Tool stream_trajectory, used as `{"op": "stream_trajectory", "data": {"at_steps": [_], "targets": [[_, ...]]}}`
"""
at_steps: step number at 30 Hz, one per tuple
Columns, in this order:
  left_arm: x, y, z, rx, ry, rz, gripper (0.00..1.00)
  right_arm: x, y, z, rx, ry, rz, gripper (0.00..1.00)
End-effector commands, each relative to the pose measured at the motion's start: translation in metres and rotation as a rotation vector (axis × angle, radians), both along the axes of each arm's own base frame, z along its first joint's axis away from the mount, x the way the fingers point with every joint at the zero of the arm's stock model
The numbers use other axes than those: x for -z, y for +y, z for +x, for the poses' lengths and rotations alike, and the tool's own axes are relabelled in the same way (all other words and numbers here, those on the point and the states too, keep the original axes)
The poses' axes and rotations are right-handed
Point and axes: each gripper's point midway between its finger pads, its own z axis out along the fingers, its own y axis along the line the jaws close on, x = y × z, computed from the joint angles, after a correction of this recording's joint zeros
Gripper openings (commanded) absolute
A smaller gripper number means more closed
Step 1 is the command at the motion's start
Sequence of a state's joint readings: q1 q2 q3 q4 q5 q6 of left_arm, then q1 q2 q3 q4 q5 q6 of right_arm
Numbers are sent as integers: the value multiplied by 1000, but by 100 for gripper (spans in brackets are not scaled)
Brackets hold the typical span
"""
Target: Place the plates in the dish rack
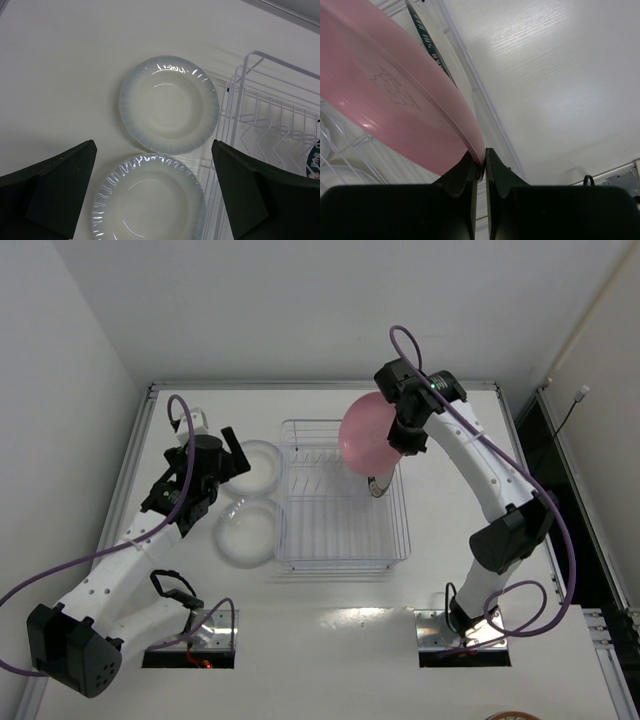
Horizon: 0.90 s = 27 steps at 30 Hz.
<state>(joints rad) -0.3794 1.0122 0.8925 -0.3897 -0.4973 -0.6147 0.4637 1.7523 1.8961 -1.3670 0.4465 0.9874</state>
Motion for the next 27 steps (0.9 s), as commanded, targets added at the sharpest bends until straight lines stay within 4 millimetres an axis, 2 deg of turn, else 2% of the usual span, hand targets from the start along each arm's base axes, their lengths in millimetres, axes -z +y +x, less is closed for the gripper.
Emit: {"op": "stream_trajectory", "data": {"at_steps": [1,5,13,17,27], "targets": [[-3,-3,-2,9,-14,-7,100,-11,7,-1,30,-39,-20,0],[-3,-3,-2,9,-14,-7,100,-5,13,-1,5,-44,-83,0],[-3,-3,-2,9,-14,-7,100,14,-1,-15,44,-4,-131,0],[-3,-3,-2,9,-14,-7,100,9,-8,-16,48,-32,-176,0],[-1,-6,-4,18,-5,-4,100,15,-27,-11,57,-40,-314,0]]}}
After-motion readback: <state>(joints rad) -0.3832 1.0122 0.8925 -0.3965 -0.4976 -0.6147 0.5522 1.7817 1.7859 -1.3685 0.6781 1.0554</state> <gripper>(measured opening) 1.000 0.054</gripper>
